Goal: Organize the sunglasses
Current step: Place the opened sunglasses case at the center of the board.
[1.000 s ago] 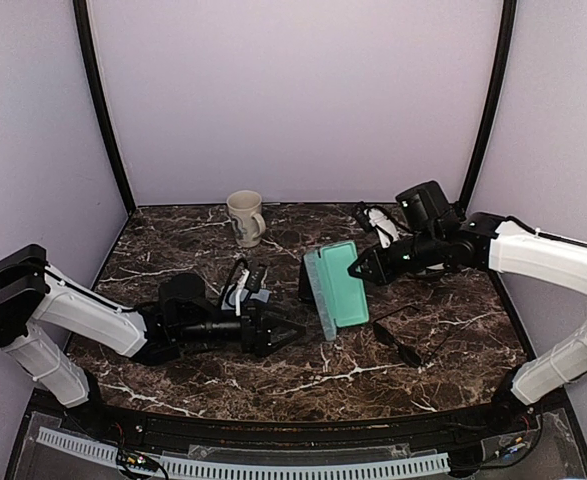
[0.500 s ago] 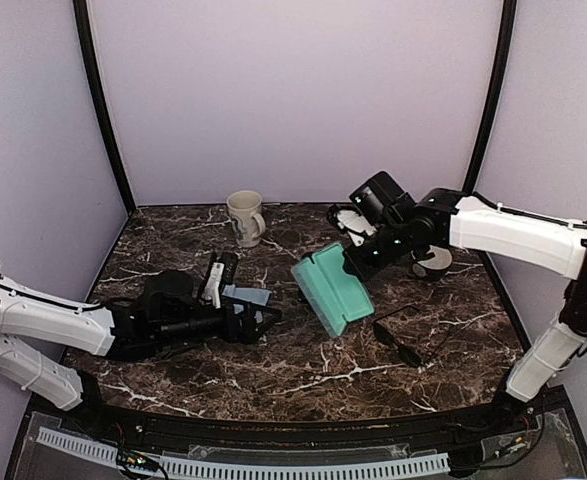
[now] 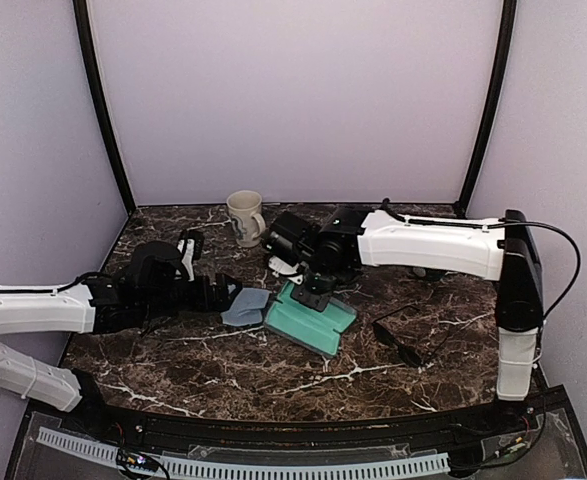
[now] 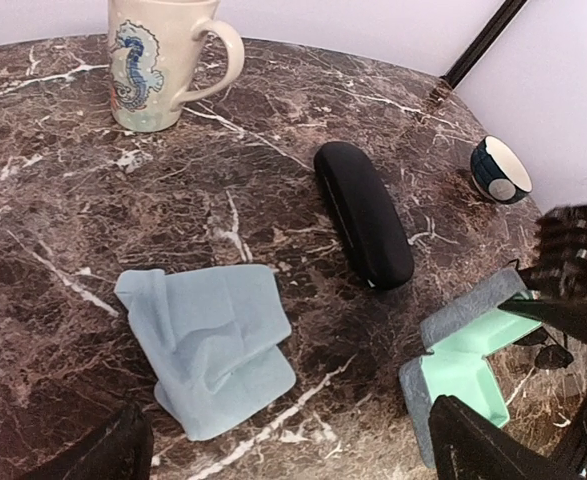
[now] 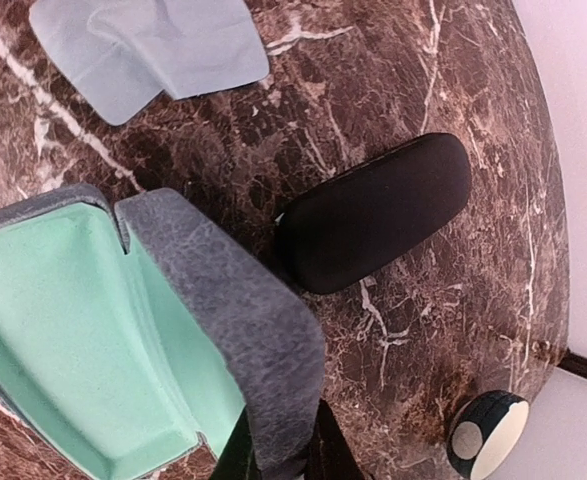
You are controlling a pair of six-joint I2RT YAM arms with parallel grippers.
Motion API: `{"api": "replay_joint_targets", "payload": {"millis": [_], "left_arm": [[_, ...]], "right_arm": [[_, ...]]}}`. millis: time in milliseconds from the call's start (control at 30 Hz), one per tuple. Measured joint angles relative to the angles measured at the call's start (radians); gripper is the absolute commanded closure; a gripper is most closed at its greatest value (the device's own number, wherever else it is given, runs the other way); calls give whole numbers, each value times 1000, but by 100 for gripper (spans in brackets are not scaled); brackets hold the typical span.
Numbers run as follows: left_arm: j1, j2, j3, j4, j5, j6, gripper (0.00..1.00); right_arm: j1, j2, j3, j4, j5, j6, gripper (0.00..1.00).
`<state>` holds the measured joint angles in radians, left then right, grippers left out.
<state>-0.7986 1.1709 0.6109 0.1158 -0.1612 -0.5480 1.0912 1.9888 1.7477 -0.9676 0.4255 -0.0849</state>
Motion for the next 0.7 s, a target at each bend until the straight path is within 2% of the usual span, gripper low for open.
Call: {"api": "replay_joint_targets", "payload": {"millis": [333, 467, 700], "left_arm": [[90, -93, -5, -63, 2, 14, 1], [94, -88, -6, -68, 10, 14, 1], [95, -36, -6, -66, 25, 19, 1]], "right_arm": [[94, 214, 200, -126, 150, -96, 85], [113, 260, 216, -155, 184, -111, 71], [129, 265, 215, -180, 208, -116, 57]]}}
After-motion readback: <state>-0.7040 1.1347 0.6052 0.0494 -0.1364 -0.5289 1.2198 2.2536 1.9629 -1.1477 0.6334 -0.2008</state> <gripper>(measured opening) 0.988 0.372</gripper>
